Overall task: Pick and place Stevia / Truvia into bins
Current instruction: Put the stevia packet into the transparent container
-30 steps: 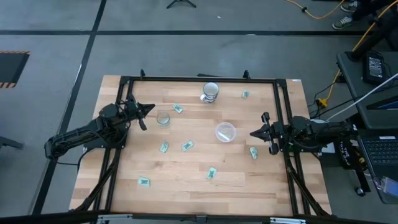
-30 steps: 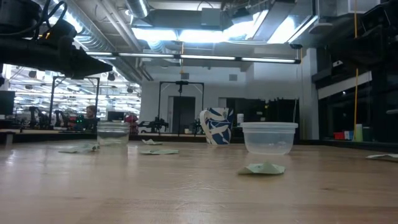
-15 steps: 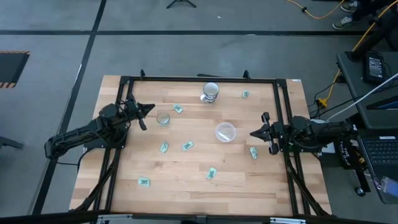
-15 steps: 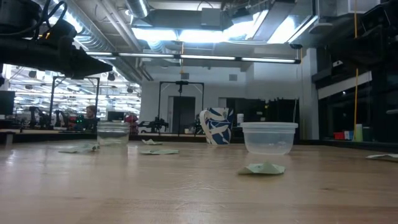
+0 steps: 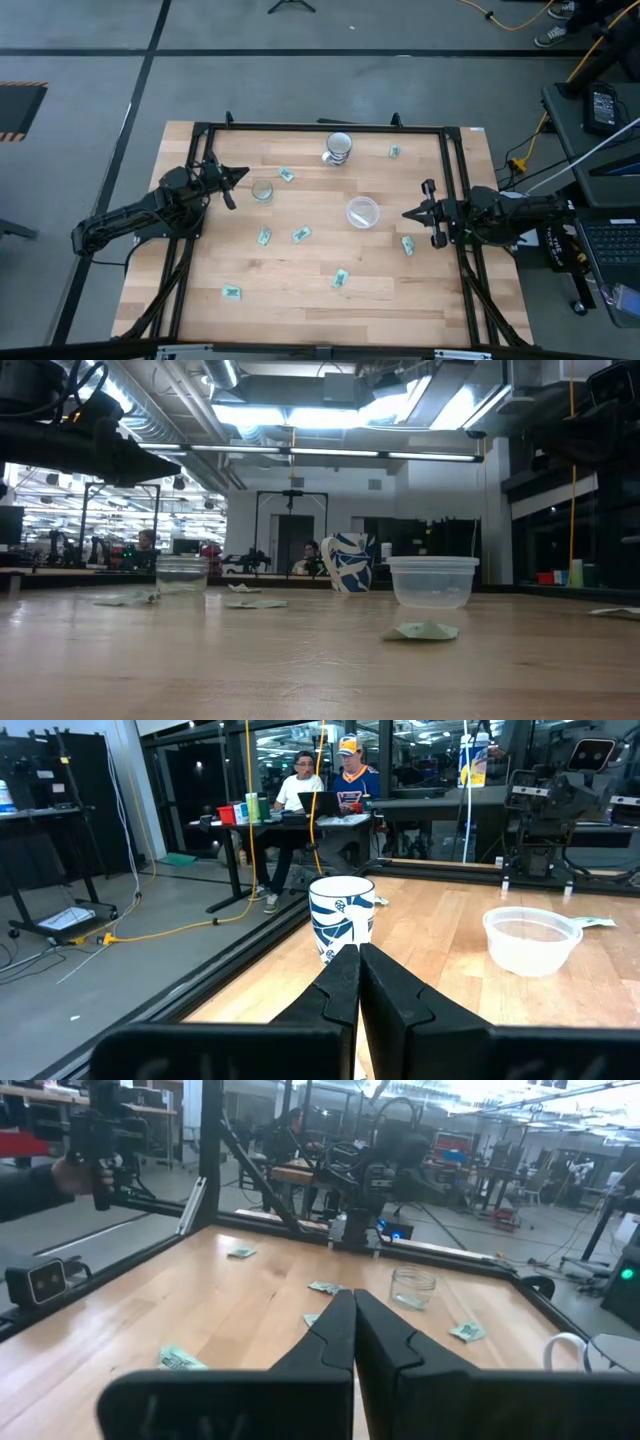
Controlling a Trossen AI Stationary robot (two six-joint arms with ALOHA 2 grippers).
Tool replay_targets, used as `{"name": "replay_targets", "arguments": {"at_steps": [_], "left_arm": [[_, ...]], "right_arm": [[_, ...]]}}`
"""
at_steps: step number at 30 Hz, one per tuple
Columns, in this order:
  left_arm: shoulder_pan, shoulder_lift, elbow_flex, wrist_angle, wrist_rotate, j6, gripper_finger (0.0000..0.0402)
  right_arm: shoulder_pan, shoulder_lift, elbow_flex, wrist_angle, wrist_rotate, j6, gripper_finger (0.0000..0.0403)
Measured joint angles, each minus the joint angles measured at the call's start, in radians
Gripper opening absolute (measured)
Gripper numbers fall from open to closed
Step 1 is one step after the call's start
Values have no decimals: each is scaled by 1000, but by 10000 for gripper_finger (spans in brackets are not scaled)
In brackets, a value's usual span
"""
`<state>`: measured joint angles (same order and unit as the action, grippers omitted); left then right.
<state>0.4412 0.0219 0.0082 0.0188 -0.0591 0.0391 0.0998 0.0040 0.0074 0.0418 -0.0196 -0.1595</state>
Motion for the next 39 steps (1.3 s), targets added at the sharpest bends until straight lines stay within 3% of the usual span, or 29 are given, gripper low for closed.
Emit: {"name": "replay_targets", "arguments": {"at_steps": [11, 18, 25, 33, 37, 39], "left_arm": [[0, 0, 0, 0, 0, -64, 6], [0, 0, 0, 0, 4, -82, 6], [-1, 0, 0, 8, 126, -64, 6], [-1, 0, 4, 35, 250, -55, 6], [-1, 5, 4, 46, 245, -53, 6], [-1, 20, 4, 58, 206, -52, 6]], "right_arm": [[0, 0, 0, 33, 12, 7, 4], [0, 0, 0, 124, 204, 35, 4], [0, 1, 0, 138, 312, 174, 4], [0, 35, 0, 162, 439, 184, 4], [-4, 99, 0, 207, 454, 185, 4], [-15, 137, 0, 213, 513, 205, 4]]}}
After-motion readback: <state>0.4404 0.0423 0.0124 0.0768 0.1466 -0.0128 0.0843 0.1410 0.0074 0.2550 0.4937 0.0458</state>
